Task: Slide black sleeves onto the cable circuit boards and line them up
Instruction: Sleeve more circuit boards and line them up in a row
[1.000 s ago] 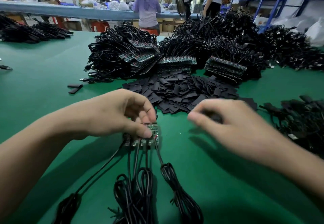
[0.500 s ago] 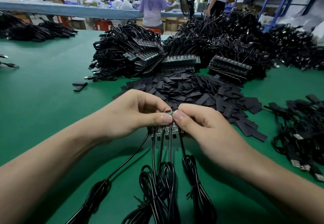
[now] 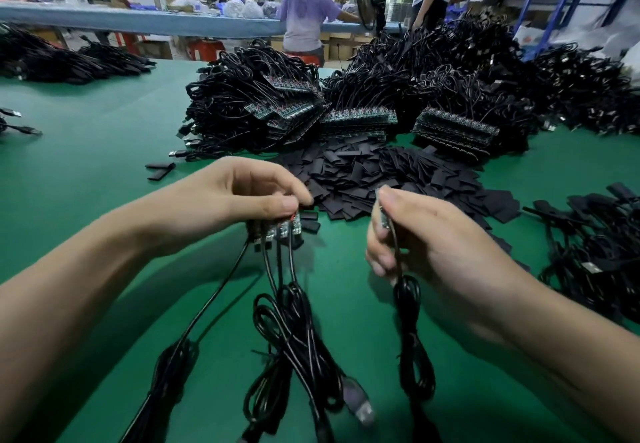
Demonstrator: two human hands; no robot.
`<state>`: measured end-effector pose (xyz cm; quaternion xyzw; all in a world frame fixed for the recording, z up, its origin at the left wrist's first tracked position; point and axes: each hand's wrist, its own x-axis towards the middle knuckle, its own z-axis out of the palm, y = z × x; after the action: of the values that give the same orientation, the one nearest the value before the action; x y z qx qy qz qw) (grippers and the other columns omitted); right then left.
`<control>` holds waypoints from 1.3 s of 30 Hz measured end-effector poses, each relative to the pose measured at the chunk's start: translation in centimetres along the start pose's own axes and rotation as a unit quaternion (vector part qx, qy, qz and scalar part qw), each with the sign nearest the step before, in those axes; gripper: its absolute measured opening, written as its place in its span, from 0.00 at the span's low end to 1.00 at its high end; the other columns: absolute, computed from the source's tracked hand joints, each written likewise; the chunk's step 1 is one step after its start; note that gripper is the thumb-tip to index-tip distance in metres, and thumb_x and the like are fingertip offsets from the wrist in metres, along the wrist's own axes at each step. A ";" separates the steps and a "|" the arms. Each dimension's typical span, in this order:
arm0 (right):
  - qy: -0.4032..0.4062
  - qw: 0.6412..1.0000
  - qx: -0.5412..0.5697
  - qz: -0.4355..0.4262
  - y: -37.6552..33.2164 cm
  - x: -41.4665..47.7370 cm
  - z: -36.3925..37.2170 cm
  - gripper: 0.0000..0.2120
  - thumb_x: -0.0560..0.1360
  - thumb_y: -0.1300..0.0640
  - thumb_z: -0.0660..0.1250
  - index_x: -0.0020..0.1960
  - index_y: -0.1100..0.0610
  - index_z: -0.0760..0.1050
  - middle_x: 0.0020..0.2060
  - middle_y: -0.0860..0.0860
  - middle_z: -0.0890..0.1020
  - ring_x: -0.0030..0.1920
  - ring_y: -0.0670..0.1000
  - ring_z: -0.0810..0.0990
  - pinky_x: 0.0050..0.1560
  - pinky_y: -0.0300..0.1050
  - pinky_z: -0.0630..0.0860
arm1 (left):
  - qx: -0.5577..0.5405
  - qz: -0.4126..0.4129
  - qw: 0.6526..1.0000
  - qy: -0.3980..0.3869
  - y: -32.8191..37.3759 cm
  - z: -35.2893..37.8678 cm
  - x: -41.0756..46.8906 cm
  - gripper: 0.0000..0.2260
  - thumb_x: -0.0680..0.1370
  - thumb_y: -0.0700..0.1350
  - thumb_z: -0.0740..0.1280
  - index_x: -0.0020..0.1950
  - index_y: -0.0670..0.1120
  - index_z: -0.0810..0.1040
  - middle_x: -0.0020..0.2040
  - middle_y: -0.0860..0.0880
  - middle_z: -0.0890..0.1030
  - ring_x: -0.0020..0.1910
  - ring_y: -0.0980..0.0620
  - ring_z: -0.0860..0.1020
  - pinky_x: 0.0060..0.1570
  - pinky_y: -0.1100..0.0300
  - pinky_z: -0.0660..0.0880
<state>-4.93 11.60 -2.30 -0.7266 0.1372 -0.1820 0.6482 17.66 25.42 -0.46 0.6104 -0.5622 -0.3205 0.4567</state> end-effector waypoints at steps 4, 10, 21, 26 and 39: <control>0.025 0.998 -0.049 0.015 -0.8 -0.7 -1.4 0.21 0.84 0.44 0.59 0.35 0.49 0.73 0.30 0.55 0.82 0.28 0.57 0.82 0.35 0.49 0.71 | 0.213 -0.023 0.976 0.031 -1.0 -0.5 0.1 0.14 0.74 0.61 0.69 0.40 0.53 0.86 0.34 0.54 0.81 0.32 0.59 0.76 0.34 0.67 0.70; 0.072 0.987 -0.140 0.031 0.9 -1.2 -1.7 0.21 0.83 0.42 0.58 0.38 0.55 0.70 0.24 0.54 0.75 0.20 0.53 0.69 0.23 0.40 0.66 | 0.444 0.021 0.896 0.021 -1.5 0.1 0.4 0.07 0.75 0.57 0.74 0.52 0.60 0.85 0.49 0.63 0.79 0.51 0.61 0.77 0.55 0.53 0.76; 0.064 0.974 -0.215 -0.025 1.8 -1.7 -1.5 0.20 0.76 0.36 0.61 0.43 0.53 0.77 0.27 0.48 0.64 0.29 0.49 0.62 0.34 0.48 0.61 | 0.447 0.086 0.890 0.036 -1.4 1.1 0.6 0.03 0.75 0.53 0.74 0.44 0.55 0.84 0.46 0.59 0.80 0.49 0.57 0.77 0.51 0.52 0.76; 0.076 0.960 -0.260 -0.074 1.7 -2.0 -1.2 0.22 0.78 0.40 0.65 0.44 0.60 0.74 0.29 0.48 0.65 0.30 0.45 0.60 0.32 0.43 0.59 | 0.285 0.098 0.952 0.056 -0.1 3.5 0.6 0.02 0.75 0.50 0.73 0.44 0.56 0.82 0.40 0.56 0.84 0.41 0.55 0.83 0.44 0.62 0.77; 0.070 0.979 -0.183 -0.059 2.1 -2.0 -1.5 0.16 0.79 0.45 0.65 0.39 0.54 0.72 0.27 0.46 0.62 0.29 0.49 0.59 0.30 0.48 0.54 | 0.291 0.219 0.926 0.100 0.9 7.9 0.5 0.11 0.73 0.54 0.78 0.52 0.51 0.86 0.42 0.57 0.84 0.41 0.58 0.81 0.42 0.57 0.78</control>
<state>-7.25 10.90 -4.42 -0.8251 0.1699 -0.2421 0.4814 10.24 23.42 -2.57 0.6067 -0.7022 0.0277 0.3715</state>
